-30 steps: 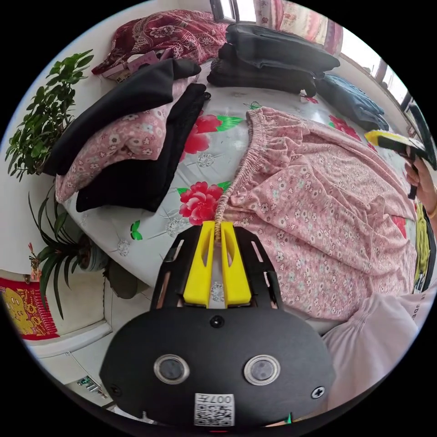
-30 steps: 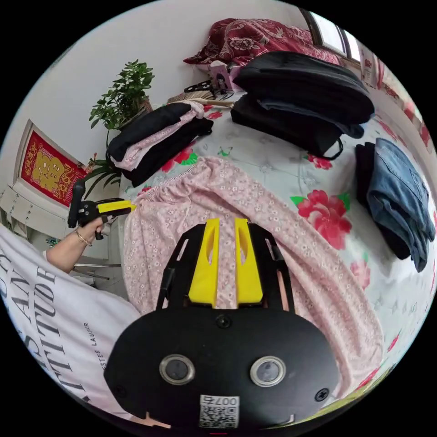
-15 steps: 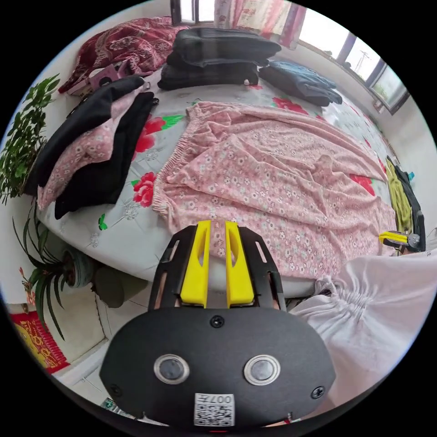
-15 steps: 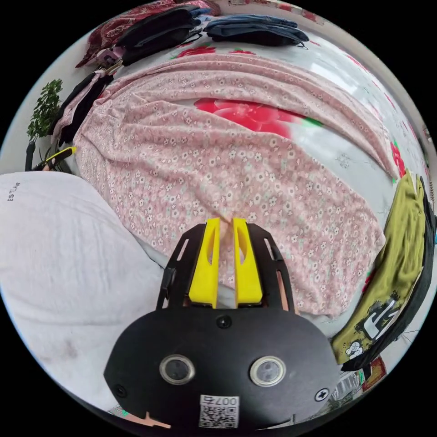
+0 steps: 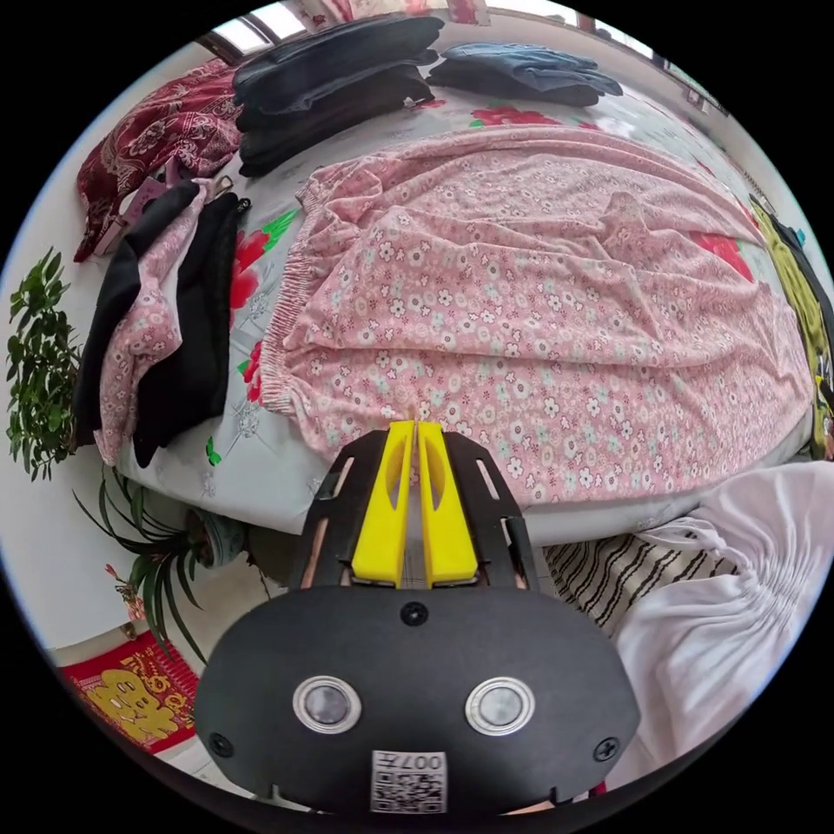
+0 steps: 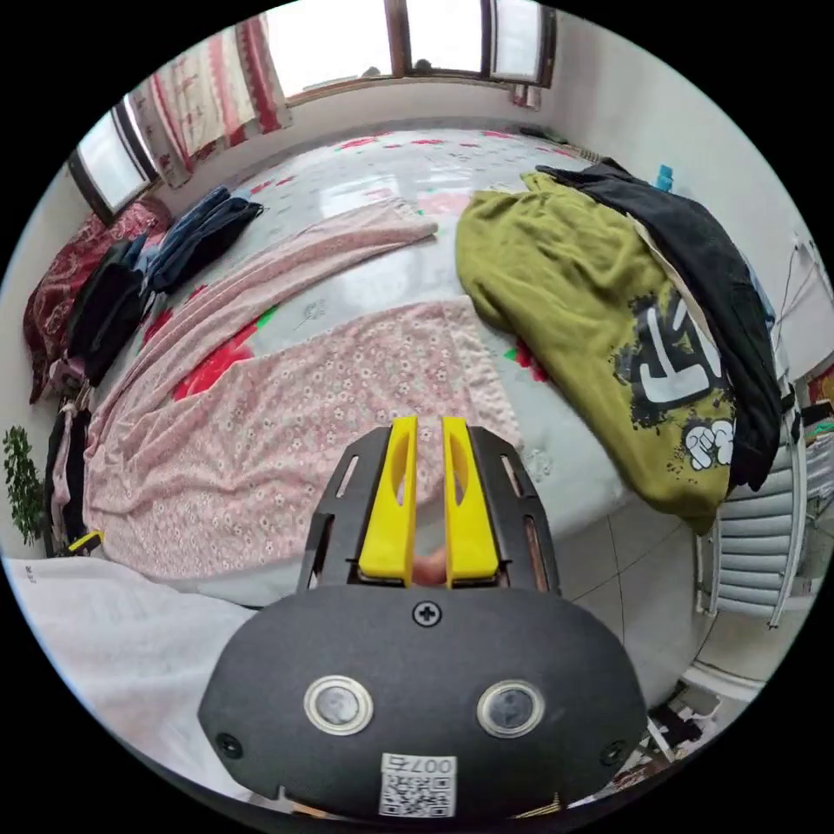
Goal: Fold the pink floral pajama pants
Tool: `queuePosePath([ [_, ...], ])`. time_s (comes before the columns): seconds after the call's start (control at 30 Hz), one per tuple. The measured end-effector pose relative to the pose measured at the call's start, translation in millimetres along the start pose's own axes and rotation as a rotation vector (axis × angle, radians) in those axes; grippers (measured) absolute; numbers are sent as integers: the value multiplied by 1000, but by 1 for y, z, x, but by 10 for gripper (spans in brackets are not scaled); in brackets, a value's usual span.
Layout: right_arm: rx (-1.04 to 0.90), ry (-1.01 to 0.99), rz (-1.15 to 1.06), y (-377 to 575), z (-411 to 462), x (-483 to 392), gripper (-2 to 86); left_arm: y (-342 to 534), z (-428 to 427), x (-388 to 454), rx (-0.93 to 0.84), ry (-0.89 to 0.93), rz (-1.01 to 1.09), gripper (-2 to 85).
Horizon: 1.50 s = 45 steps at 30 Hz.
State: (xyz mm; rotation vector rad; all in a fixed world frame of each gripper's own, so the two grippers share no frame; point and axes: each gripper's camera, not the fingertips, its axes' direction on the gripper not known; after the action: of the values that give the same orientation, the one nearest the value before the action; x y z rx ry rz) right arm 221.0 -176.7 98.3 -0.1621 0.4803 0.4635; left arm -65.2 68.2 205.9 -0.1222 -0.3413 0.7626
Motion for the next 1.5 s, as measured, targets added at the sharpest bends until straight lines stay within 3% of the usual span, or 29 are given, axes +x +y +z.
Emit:
queuePosePath([
  [0.1,-77,6,88,-13,21,43,34,-8,2,11,-27,-44,9,-10],
  [0.27,-217,13,-168,-19,45,-3,11,-16,4,13,-60,-40,-42,-10],
  [0.33,-230,198,-365,-18,36,-26,3,-18,5,14,-69,-39,-56,-10],
  [0.4,-161,357,-409,-22,16,-15,1,-19,6,17,-80,-46,-54,-10],
  [0.5,-140,481,-274,-35,-7,39,1,-12,7,26,-73,-63,-33,-10],
  [0.57,-190,447,-180,-41,-9,65,4,-5,7,30,-57,-78,-18,-10],
  [0.73,-184,-189,-158,-37,8,32,38,6,9,24,-32,-45,-63,-10],
  [0.8,-289,-241,-179,-30,38,9,43,5,11,20,-40,-33,-61,-10],
  [0.9,-225,-31,-300,-11,44,-26,28,3,15,20,-56,-50,-18,-9],
  [1.0,-295,122,-499,-4,42,-51,12,4,18,21,-58,-71,10,-10],
  [1.1,-255,281,-572,0,25,-32,9,9,21,19,-45,-74,11,-10],
  [1.27,-392,242,-368,-8,32,26,15,22,24,7,3,-51,-12,-10],
  [1.37,-225,239,-330,-17,-3,25,17,33,17,-2,17,-46,-23,-9],
  [1.5,-42,54,-534,-25,-39,-52,22,57,-5,-12,151,-5,27,-8],
])
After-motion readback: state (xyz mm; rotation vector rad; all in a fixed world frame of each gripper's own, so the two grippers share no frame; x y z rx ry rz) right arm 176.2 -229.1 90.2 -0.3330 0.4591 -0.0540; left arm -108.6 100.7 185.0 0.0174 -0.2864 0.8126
